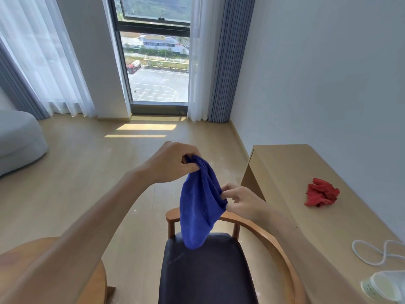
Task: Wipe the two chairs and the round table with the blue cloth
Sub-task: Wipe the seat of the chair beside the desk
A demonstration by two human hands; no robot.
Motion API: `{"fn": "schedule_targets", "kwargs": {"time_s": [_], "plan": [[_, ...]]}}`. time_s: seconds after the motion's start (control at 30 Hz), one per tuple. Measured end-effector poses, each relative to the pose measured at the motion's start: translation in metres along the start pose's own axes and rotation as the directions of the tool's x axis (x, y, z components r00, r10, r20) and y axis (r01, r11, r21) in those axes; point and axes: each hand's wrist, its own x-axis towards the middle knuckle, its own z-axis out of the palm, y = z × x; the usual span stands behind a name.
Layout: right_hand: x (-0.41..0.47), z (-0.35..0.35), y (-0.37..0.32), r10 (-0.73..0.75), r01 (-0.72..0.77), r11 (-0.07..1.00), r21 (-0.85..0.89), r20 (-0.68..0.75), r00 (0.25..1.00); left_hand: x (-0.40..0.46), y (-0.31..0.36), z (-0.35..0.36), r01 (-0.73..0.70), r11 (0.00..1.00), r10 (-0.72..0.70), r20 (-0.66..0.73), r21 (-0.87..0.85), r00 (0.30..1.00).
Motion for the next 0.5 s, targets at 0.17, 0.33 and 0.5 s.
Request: {"fn": "schedule_targets", "kwargs": {"time_s": [0.17,0.33,0.5], "plan": [[-0.008,-0.006,-0.003,-0.080,0.079,0.993,-0.088,-0.012,0.997,-0.001,-0.008,-0.003,0.017,1.000,-0.017,-0.006,-0.001,1.000],[-0.021,-0.028,-0.007,-0.113,0.105,0.987,-0.124,-0.067,0.991,-0.004,-0.027,-0.004,0.058,0.997,-0.057,-0.022,0.057,0.998],[-0.020,-0.062,-0.021,-0.132,0.093,0.967,-0.238,-0.154,0.979,-0.009,-0.046,0.006,0.149,0.987,-0.149,-0.004,0.058,0.989]]}}
